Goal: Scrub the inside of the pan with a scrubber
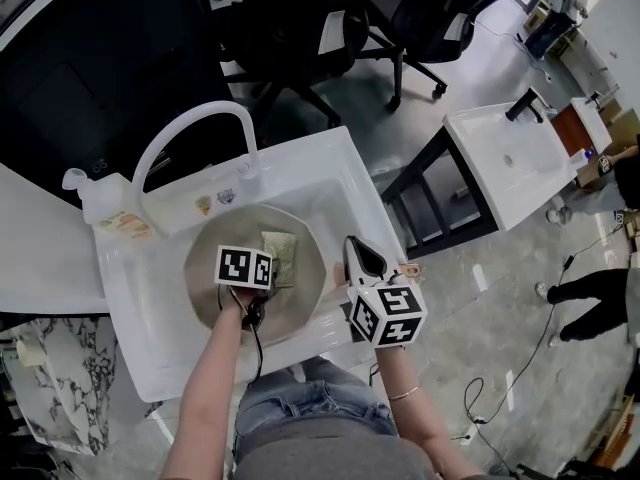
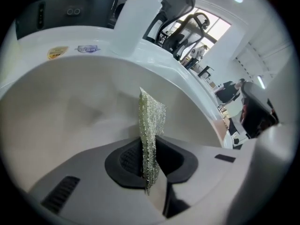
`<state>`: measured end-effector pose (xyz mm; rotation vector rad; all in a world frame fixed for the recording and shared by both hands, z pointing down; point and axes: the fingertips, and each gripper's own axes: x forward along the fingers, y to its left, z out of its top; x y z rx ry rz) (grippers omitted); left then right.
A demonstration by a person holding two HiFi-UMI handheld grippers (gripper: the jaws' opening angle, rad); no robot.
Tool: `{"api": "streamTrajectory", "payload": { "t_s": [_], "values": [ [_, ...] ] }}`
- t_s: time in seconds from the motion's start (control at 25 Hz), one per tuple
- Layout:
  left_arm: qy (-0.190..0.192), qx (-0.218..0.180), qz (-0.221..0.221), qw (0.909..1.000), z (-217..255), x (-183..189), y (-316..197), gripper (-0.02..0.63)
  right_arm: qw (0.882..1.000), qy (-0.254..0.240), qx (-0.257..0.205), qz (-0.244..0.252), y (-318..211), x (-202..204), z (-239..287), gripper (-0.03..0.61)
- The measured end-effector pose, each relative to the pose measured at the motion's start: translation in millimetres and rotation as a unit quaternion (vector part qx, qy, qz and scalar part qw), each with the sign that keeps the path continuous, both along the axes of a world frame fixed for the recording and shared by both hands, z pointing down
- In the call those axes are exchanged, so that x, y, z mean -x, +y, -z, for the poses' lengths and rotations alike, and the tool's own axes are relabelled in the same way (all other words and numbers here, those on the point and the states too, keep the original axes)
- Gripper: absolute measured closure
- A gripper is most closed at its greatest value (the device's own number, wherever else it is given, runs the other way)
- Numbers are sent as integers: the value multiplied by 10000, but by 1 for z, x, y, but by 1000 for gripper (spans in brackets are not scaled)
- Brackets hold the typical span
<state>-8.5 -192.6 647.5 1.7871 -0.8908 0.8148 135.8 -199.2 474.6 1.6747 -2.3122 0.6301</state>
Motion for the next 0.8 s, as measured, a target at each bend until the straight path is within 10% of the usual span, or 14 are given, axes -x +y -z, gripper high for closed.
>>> {"api": "streamTrajectory", "payload": {
  "t_s": [0.8],
  "values": [
    [-1694, -526, 1116, 9778, 6, 104, -23, 548, 9994, -8, -93, 334, -3, 30, 7, 568]
  ]
}}
